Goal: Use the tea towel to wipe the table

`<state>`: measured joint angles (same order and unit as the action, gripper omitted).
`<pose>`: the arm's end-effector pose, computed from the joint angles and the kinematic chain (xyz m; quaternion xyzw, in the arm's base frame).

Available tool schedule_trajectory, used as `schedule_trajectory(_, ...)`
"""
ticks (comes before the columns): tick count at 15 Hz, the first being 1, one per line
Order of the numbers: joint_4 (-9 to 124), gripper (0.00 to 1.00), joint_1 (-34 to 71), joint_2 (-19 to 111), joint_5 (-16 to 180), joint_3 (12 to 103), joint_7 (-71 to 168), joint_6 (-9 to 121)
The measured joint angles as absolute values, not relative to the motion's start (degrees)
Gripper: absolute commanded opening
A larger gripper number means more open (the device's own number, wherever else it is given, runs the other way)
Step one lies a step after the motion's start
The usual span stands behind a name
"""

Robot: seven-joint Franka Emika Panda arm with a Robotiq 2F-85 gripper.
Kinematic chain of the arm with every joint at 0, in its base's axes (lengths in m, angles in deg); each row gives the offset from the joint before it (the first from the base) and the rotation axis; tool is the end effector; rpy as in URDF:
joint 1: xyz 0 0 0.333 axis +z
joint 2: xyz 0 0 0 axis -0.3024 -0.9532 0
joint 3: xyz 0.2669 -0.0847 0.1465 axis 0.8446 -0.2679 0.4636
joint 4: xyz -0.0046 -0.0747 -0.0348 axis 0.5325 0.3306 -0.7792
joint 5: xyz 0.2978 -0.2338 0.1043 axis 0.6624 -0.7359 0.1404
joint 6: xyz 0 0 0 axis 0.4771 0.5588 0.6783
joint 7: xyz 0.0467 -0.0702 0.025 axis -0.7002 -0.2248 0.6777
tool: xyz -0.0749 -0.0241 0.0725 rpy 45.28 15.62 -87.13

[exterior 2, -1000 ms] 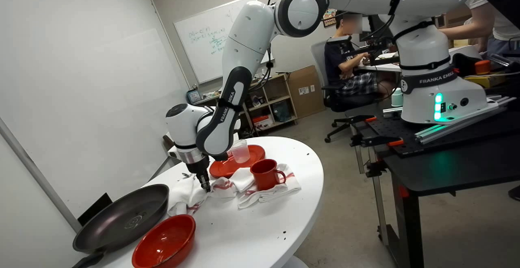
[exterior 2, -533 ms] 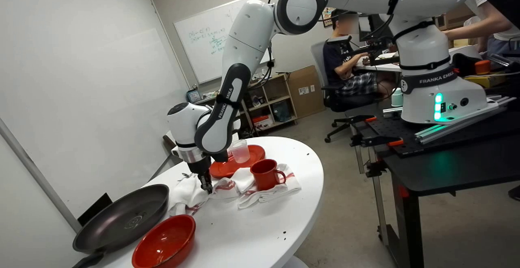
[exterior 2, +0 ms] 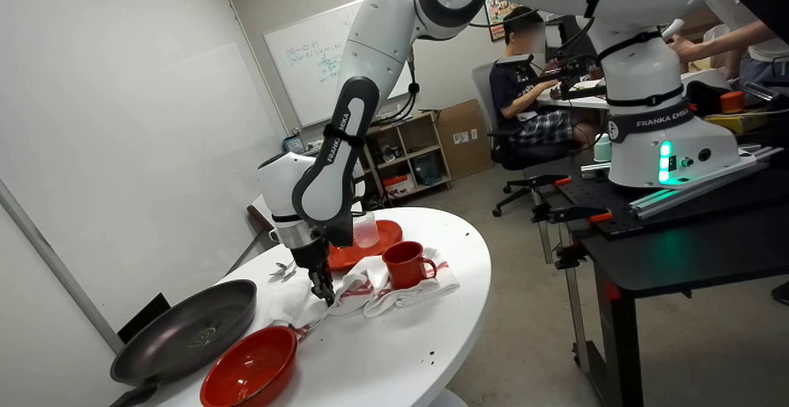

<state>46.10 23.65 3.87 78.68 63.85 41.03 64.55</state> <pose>0.7128 0.0995 0.0890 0.9906 0.1318 0.0317 0.0157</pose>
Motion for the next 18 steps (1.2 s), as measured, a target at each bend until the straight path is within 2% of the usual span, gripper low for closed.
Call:
schedule_trajectory(9,55.45,0.01,21.66,8.61,81.21,69.11,39.37,64.34)
schedule_trajectory(18,56.72,0.01,21.11,9.21,81.48,69.71,38.97,64.63)
